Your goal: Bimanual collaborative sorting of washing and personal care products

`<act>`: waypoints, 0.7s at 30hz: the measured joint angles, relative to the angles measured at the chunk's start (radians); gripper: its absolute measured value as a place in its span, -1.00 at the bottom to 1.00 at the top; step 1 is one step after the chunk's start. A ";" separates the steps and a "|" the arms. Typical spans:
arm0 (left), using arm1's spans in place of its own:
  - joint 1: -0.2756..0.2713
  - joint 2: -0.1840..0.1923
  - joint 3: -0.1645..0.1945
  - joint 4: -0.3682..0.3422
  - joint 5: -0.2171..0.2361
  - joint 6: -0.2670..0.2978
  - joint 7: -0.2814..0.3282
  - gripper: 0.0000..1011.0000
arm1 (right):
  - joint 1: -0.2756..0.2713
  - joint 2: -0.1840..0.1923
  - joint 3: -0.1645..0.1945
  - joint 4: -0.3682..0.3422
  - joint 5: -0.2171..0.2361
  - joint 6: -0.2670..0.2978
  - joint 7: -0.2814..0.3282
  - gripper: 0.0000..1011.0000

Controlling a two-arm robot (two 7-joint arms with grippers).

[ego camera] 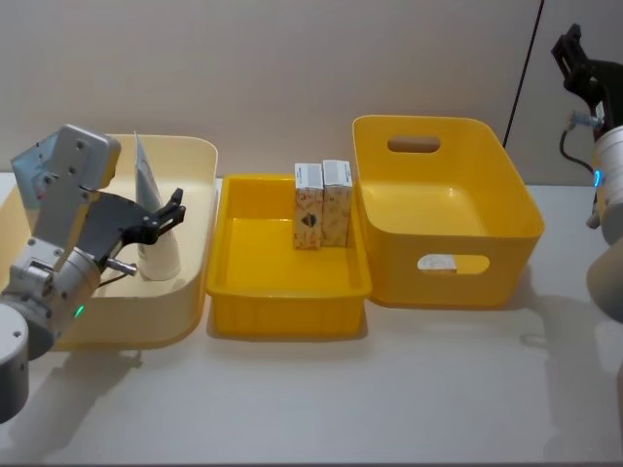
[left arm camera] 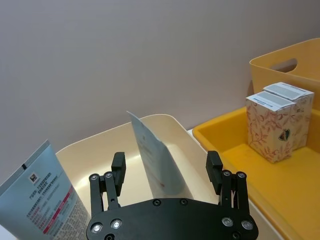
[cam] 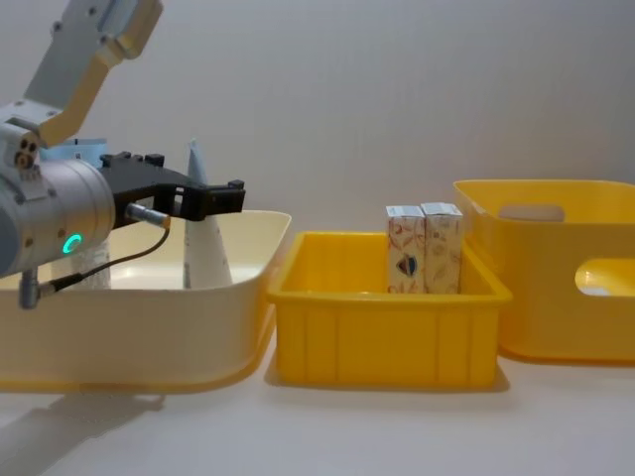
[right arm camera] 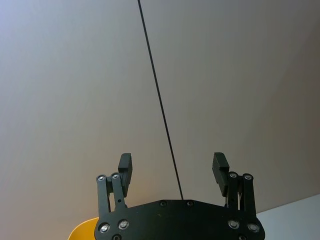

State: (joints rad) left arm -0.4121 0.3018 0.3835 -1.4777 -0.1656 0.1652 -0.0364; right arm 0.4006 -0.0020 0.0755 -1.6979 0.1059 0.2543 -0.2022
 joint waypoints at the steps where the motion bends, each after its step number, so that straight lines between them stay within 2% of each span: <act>1: -0.002 0.000 -0.005 0.007 -0.004 -0.004 -0.004 0.98 | 0.000 0.000 0.000 0.000 0.000 0.000 0.000 0.98; 12: -0.024 -0.009 -0.033 0.070 -0.031 -0.034 -0.044 0.98 | 0.000 0.000 0.000 0.000 0.000 0.000 0.000 0.98; 21: -0.058 -0.022 -0.040 0.140 -0.052 -0.064 -0.098 0.98 | 0.000 0.000 0.000 0.000 0.000 0.000 0.000 0.98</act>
State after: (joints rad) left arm -0.4699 0.2799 0.3440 -1.3374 -0.2177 0.1016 -0.1347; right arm 0.4007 -0.0019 0.0754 -1.6979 0.1059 0.2544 -0.2022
